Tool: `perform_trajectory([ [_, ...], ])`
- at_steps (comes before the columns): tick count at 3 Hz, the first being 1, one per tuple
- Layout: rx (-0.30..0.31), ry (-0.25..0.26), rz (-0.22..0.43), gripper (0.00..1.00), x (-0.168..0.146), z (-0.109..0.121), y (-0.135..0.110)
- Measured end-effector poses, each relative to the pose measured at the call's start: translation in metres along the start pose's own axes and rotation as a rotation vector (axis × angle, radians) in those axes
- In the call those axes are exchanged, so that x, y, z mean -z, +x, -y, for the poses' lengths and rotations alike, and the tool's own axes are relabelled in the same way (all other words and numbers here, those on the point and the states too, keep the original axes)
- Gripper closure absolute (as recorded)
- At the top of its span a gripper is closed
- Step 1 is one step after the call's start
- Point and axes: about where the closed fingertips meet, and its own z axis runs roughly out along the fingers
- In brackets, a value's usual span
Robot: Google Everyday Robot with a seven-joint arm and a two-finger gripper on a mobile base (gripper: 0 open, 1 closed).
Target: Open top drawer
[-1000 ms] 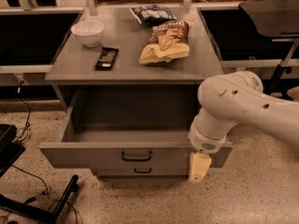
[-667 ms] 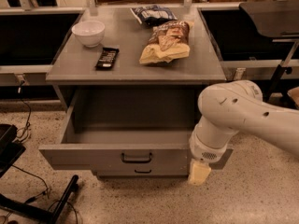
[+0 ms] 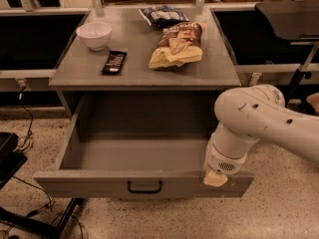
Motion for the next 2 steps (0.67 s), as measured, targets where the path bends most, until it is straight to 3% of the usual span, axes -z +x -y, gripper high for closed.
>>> perform_trajectory([
  [1,0.0,0.0,0.0,1.0,0.0,0.0,0.0],
  [2,-0.034,-0.042,-0.046,1.0,0.007,-0.026,0.021],
])
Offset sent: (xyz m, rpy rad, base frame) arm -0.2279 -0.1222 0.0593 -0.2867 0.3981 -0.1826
